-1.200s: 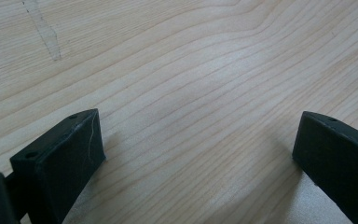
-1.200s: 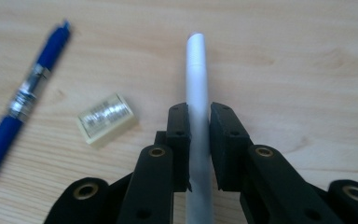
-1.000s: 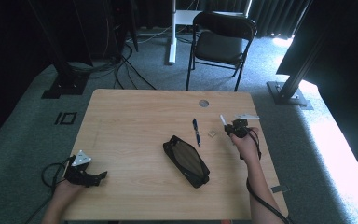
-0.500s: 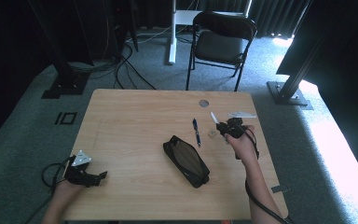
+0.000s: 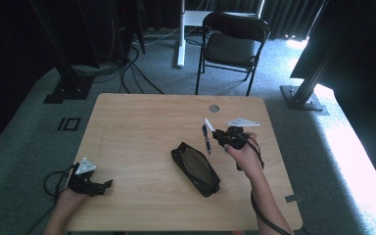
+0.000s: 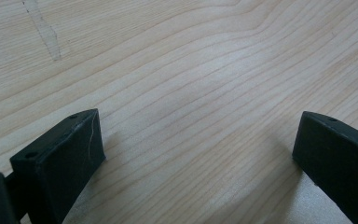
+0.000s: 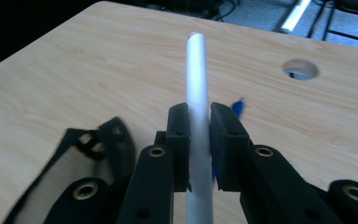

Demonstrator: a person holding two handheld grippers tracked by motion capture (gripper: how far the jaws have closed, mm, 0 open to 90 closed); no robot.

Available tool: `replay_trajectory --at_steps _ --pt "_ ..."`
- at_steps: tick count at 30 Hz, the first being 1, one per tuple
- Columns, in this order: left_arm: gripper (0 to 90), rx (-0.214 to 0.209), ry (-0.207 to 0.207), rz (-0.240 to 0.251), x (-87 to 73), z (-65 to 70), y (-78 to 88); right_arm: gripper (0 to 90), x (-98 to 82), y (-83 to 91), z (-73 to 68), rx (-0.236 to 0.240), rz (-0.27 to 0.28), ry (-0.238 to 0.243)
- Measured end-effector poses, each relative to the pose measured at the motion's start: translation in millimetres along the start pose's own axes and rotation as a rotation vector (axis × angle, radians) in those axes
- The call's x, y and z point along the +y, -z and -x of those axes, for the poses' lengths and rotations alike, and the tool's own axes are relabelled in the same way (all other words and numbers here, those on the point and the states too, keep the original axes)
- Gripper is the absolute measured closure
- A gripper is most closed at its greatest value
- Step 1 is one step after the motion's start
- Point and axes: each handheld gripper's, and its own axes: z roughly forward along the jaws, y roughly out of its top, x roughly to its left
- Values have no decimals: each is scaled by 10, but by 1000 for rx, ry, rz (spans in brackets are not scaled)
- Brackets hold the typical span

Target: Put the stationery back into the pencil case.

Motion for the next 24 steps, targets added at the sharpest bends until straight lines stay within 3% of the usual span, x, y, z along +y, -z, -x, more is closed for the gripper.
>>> replay_trajectory --at_steps 6,13,24 --pt "21 1 -1 1 0 -1 0 785 21 9 -223 52 2 45" --pt "21 1 -1 1 0 -1 -1 785 -20 -16 -384 104 8 46" --pt "21 0 1 1 0 1 -1 785 -178 -176 -646 138 -60 80"
